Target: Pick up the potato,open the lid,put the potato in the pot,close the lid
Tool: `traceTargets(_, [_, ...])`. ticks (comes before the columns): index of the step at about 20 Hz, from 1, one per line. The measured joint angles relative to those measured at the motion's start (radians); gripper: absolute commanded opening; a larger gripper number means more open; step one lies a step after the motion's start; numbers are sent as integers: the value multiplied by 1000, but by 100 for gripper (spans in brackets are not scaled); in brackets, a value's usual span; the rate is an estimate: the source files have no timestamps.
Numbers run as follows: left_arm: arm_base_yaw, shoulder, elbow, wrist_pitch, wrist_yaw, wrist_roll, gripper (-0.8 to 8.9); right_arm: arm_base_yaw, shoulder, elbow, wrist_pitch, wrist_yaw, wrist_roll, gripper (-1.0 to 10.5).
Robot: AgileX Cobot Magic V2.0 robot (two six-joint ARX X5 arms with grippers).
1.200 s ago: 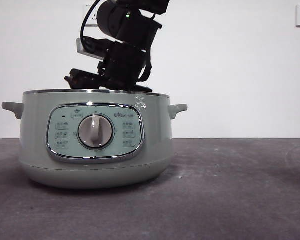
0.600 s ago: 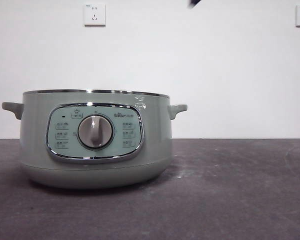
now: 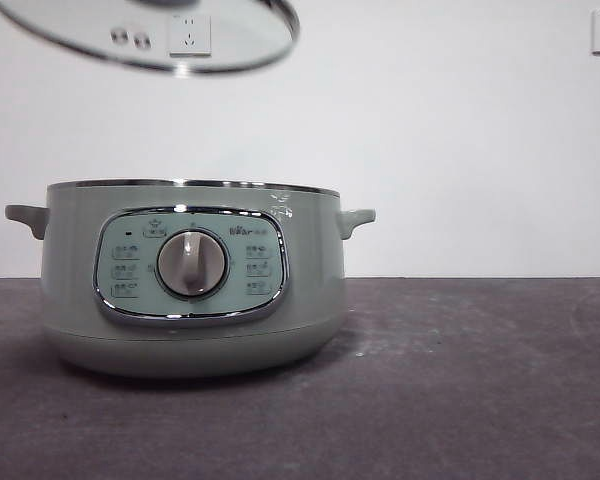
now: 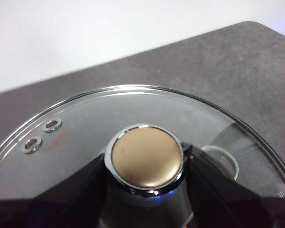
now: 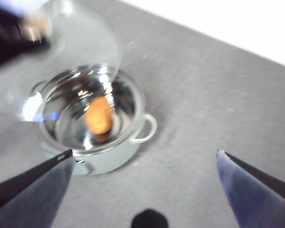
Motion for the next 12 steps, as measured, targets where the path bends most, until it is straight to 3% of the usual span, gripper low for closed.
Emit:
traceTargets(6, [0,0,-252,325,-1,-98,-9,0,-50,0,-53,61,37,499])
traceTargets(12, [-9,8,-306,443,-1,-120,-9,0,-58,0,-56,80,55,499])
